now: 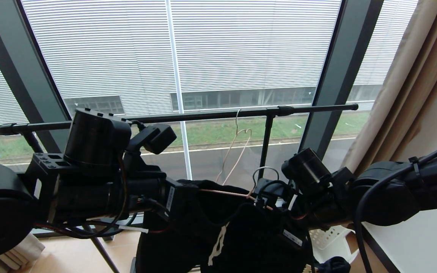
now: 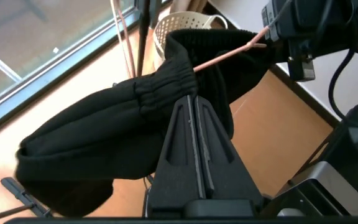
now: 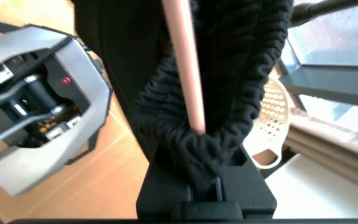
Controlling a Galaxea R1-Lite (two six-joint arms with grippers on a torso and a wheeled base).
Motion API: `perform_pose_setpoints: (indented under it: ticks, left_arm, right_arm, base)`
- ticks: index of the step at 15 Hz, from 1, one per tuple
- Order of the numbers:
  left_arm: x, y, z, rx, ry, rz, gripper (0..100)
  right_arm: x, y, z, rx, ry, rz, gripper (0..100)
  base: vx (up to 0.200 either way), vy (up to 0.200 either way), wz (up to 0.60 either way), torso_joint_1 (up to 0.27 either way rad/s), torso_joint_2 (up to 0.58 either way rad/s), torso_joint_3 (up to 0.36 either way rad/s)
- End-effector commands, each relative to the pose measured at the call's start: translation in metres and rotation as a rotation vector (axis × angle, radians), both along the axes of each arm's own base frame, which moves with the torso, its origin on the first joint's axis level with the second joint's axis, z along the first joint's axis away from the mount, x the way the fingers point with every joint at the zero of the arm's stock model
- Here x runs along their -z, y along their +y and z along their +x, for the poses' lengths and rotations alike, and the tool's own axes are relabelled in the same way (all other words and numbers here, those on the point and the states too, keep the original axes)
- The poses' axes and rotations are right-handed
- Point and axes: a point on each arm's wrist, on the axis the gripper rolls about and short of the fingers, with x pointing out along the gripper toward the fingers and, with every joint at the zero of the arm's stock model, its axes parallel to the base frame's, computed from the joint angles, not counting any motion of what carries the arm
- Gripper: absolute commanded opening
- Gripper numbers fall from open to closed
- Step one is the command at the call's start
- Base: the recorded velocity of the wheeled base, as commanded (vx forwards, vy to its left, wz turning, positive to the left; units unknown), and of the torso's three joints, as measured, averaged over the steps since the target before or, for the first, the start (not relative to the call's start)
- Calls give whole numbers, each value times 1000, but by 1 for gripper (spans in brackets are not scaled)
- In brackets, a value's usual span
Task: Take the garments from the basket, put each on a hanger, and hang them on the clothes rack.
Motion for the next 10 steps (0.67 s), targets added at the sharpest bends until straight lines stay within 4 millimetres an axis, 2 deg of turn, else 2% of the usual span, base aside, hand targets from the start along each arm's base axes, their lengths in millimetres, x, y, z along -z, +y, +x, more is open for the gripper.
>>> perform_pose_setpoints:
  ticks: [1, 7, 10]
  left_arm:
    - [-4, -11, 3, 6, 6, 18, 0]
    - [-13, -29, -5, 47, -12, 31, 0]
    - [-13, -32, -2, 41, -13, 32, 0]
  right_arm:
    - [-2, 7, -3, -18, -6, 8, 0]
    - [0, 19, -6, 31, -12, 54, 0]
    - [0, 25, -8, 36, -8, 66, 0]
  base:
    - [0, 0, 0, 0, 0, 0]
    - [0, 0, 0, 0, 0, 0]
    - [0, 0, 0, 0, 0, 0]
